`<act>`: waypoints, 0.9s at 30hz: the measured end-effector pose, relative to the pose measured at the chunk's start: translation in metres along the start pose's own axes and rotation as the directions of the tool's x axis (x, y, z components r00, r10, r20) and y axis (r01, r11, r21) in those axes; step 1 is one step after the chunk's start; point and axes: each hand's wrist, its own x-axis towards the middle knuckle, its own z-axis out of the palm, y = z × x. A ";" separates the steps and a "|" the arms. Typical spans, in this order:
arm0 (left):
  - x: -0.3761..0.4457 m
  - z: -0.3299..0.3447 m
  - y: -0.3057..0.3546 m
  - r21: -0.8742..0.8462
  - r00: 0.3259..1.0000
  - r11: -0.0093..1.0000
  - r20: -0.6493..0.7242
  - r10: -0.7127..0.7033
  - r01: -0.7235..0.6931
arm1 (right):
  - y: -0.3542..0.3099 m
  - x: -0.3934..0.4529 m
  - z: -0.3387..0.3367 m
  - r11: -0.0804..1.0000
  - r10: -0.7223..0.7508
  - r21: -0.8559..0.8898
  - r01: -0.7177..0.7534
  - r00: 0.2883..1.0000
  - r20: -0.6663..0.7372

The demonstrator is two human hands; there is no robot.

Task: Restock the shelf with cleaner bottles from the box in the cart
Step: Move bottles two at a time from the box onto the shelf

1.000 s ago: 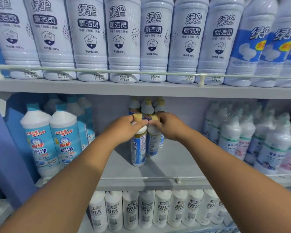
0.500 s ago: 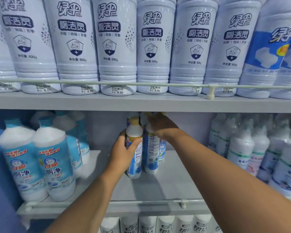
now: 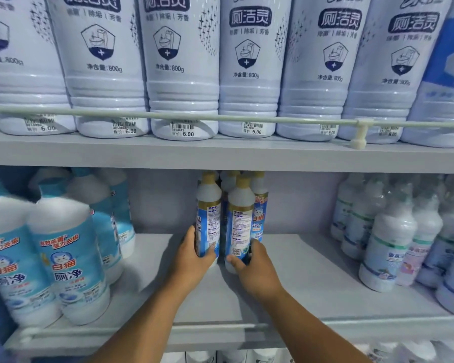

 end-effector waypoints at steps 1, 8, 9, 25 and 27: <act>0.002 0.002 -0.001 -0.004 1.000 1.000 -0.010 -0.008 0.008 | 0.000 0.001 0.000 1.000 -0.001 0.012 0.001 1.000 0.015; 0.008 0.016 -0.007 -0.003 0.999 1.000 -0.040 -0.019 0.019 | 0.009 -0.001 0.003 0.997 -0.046 0.065 0.042 0.998 0.047; 0.011 0.017 -0.009 0.003 0.999 1.000 -0.034 -0.019 0.019 | 0.008 -0.001 0.003 0.995 -0.049 0.090 0.044 0.997 0.054; 0.023 0.026 -0.024 0.108 0.992 0.994 -0.122 -0.014 0.027 | 0.016 0.007 0.001 0.972 0.002 0.235 -0.015 0.998 0.055; 0.023 0.026 -0.023 0.065 0.994 0.997 -0.097 -0.044 0.050 | 0.015 0.006 0.001 0.970 0.008 0.242 -0.020 0.999 0.049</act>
